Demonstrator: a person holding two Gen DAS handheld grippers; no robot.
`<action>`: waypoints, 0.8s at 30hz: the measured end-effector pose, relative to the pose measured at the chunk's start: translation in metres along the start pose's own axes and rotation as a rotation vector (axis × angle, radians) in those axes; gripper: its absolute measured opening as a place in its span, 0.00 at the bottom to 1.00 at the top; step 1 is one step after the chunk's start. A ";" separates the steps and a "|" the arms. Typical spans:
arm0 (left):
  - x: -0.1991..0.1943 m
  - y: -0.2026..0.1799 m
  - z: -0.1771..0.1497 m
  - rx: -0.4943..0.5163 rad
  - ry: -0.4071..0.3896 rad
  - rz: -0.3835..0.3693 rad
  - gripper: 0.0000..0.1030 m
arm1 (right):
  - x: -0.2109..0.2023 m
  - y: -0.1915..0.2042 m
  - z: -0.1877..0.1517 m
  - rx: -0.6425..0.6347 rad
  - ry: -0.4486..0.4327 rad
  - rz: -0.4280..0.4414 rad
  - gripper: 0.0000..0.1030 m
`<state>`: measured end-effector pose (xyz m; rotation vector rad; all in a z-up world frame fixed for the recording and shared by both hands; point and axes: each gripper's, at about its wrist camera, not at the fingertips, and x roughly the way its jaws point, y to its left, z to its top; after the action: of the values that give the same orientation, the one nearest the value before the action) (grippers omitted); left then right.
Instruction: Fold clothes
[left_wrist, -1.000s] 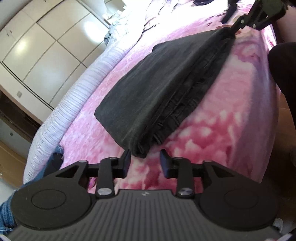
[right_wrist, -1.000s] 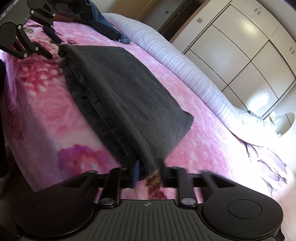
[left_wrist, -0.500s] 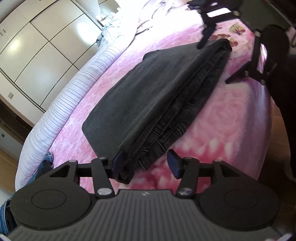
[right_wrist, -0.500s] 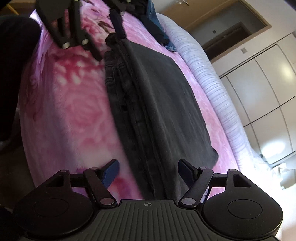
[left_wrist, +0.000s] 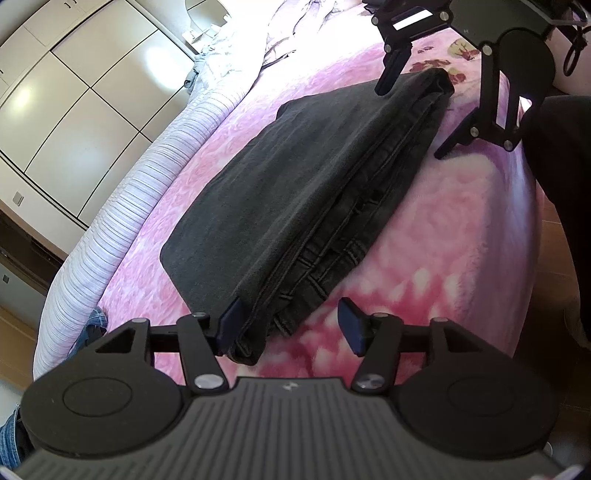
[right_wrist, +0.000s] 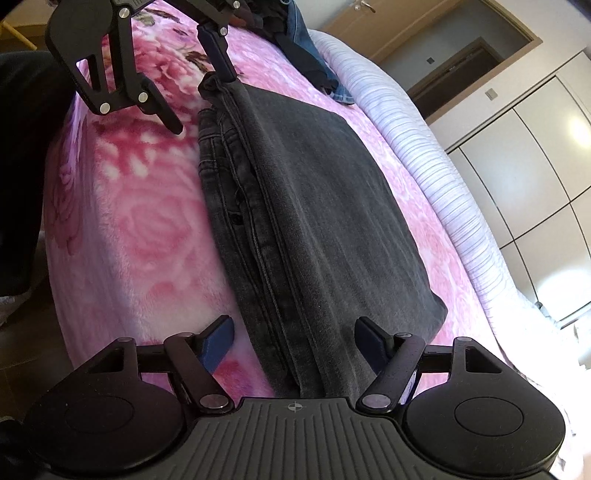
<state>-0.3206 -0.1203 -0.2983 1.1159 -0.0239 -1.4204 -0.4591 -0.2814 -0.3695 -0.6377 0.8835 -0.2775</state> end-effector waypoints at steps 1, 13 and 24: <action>-0.002 0.000 0.001 0.006 -0.005 0.005 0.53 | 0.000 0.000 0.000 0.000 0.000 0.001 0.70; -0.012 -0.009 0.010 0.156 -0.103 0.062 0.66 | -0.003 0.018 0.008 -0.137 0.035 -0.016 0.70; 0.035 -0.035 0.025 0.346 -0.080 0.157 0.78 | -0.014 -0.022 0.024 -0.031 -0.053 -0.059 0.25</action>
<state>-0.3541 -0.1534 -0.3273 1.3062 -0.4194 -1.3491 -0.4484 -0.2821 -0.3357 -0.6982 0.8206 -0.2990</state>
